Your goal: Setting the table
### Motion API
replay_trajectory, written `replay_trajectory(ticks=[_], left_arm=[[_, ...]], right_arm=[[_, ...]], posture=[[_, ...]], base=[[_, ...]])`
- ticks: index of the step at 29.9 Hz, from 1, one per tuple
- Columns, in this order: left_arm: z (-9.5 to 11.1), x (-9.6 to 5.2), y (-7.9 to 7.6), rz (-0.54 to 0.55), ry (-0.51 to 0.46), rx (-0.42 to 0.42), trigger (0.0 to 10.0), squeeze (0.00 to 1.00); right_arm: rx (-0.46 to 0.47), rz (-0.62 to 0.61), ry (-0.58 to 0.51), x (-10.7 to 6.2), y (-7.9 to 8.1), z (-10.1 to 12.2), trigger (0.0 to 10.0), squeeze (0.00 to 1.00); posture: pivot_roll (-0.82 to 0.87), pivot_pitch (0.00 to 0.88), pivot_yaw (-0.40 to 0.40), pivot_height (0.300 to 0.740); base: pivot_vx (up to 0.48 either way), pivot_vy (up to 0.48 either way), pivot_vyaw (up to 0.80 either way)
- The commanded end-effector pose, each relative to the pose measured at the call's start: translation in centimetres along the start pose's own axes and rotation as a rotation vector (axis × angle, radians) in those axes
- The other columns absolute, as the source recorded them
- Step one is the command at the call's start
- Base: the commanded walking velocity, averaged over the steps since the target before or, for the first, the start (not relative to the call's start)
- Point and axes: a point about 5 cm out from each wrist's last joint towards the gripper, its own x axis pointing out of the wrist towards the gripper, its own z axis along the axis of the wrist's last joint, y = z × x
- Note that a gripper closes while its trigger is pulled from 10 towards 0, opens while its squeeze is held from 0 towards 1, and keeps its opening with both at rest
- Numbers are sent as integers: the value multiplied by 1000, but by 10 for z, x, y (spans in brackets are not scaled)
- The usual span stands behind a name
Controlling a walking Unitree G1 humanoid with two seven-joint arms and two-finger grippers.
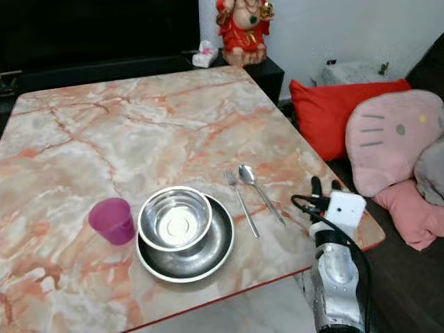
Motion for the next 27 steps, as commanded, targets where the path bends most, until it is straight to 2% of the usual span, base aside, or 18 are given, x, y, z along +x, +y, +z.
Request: replay_trajectory(ticks=[1, 9, 20, 27], left_arm=[[-8, -2, 5, 8, 22, 21, 10000, 0], [-10, -2, 6, 7, 31, 31, 10000, 0], [-11, -2, 7, 17, 29, 31, 10000, 0], [-8, -2, 6, 21, 19, 29, 10000, 0]], right_arm=[[-8, 6, -29, 0, 2, 5, 10000, 0], [-2, 31, -79, 7, 10, 15, 10000, 0], [-6, 29, -88, 7, 10, 16, 10000, 0], [-28, 47, -159, 13, 10, 32, 10000, 0]], posture=[[42, 0, -6, 740], [38, 0, -6, 740], [39, 0, -4, 740], [34, 0, -3, 740]], base=[[0, 0, 800], [0, 0, 800], [0, 0, 800], [0, 0, 800]])
